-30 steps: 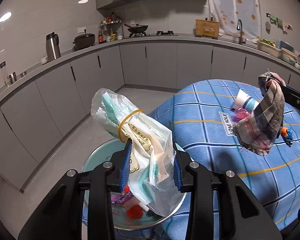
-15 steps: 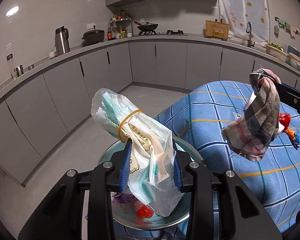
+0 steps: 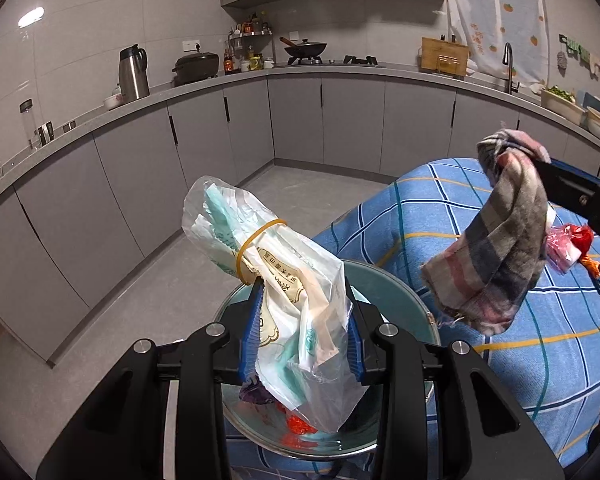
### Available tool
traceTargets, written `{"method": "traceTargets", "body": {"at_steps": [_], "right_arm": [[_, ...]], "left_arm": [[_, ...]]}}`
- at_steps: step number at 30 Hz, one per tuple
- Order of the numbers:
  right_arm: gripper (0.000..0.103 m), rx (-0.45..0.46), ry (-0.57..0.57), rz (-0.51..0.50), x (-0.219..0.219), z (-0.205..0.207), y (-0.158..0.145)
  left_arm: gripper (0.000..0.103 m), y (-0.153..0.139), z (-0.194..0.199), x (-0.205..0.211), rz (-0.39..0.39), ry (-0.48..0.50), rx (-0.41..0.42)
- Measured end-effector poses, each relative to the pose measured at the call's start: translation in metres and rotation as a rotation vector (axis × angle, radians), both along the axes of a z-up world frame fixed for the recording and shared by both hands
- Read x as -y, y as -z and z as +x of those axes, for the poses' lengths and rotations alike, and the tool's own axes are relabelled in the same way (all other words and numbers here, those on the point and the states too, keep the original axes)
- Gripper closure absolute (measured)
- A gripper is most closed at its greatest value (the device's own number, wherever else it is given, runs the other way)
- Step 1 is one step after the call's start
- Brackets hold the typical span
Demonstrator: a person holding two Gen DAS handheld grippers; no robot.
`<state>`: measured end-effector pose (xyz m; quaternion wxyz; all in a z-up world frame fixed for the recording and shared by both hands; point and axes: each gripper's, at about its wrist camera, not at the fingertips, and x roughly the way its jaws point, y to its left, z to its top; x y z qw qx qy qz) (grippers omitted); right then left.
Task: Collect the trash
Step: 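Carry the cloth and clear bag over the bucket and open both tools to drop them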
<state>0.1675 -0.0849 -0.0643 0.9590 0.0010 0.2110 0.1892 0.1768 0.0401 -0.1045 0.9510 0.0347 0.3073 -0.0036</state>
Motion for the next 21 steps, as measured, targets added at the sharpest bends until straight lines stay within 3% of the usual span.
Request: {"method": "traceTargets", "body": {"at_steps": [21], "right_arm": [[0.087,-0.085,-0.059,-0.052,-0.032,0.023,0.035]], "left_arm": [[0.066,0.017,0.011,-0.009,-0.002,-0.01,-0.039]]}}
